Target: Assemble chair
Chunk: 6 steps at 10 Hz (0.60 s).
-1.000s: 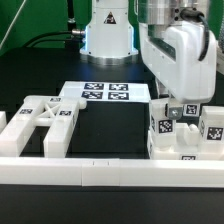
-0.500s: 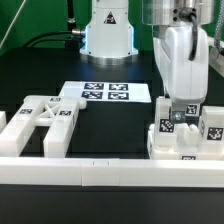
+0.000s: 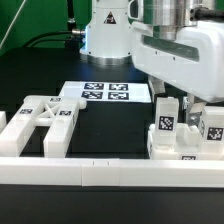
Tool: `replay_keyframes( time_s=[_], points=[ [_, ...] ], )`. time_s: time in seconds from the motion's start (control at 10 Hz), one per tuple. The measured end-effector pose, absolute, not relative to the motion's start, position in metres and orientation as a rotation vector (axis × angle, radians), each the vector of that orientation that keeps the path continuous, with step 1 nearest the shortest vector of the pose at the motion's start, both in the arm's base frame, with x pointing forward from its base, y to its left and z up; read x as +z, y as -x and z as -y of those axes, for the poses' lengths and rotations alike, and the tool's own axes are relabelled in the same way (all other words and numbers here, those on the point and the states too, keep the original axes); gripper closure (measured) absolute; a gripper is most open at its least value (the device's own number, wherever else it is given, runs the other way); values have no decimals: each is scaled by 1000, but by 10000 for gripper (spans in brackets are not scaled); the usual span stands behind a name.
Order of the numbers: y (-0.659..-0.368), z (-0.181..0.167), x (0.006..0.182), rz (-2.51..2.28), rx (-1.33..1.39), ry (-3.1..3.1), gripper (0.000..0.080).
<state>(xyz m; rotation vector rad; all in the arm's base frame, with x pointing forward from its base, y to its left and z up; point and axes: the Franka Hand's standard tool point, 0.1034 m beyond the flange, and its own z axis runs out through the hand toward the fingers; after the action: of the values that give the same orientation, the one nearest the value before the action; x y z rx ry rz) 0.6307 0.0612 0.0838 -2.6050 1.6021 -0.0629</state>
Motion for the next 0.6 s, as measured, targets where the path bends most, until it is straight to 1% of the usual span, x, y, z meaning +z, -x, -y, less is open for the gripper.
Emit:
replay_keyframes(
  time_s=[0.1, 0.5, 0.6],
  points=[
    [-630, -57, 83, -1367, -82, 2741, 151],
    [-630, -56, 82, -999, -106, 2905, 151],
    [-630, -57, 82, -844, -113, 2961, 151]
  ],
)
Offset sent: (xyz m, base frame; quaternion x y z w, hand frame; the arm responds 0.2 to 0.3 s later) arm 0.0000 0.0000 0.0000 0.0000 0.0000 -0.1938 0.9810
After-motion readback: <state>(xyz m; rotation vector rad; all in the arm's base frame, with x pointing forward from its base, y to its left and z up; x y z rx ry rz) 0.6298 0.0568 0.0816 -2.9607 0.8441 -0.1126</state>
